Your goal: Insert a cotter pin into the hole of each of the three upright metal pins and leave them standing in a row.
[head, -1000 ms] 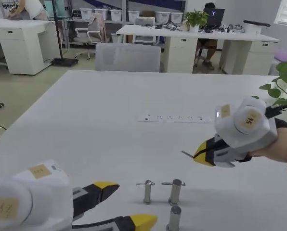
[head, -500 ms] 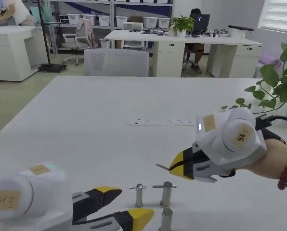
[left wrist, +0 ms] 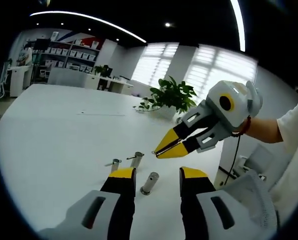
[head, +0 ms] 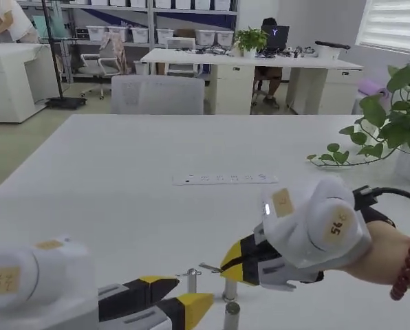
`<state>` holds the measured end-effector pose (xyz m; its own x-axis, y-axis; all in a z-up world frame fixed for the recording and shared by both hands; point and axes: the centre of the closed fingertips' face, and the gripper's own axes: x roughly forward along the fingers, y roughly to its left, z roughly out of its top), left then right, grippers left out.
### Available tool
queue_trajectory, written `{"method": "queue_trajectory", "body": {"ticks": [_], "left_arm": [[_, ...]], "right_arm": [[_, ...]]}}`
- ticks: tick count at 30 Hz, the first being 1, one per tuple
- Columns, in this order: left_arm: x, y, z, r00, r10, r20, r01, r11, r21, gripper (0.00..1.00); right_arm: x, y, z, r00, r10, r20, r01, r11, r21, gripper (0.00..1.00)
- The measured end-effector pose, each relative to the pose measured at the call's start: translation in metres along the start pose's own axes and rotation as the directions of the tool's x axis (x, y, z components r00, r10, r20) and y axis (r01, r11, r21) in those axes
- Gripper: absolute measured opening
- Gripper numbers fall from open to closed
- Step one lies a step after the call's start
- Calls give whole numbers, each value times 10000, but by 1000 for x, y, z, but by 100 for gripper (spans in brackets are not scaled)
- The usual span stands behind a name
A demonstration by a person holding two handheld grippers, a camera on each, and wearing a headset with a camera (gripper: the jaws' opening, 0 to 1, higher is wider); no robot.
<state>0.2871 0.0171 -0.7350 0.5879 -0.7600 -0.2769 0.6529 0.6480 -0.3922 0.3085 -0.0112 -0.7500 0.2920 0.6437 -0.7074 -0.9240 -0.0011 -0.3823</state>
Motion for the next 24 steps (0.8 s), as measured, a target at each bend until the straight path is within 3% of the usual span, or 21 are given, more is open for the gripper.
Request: {"method": "queue_trajectory", "body": {"ticks": [10, 24], "left_arm": [[1, -1, -1, 9999, -102, 136, 110, 9982, -582, 24], [0, 4, -5, 9995, -81, 310, 121, 9913, -1312, 11]], "right_arm": [[4, 16, 10, 9994, 287, 168, -285, 9995, -149, 3], [13, 25, 22, 9983, 394, 438, -388, 9991, -150, 3]]}}
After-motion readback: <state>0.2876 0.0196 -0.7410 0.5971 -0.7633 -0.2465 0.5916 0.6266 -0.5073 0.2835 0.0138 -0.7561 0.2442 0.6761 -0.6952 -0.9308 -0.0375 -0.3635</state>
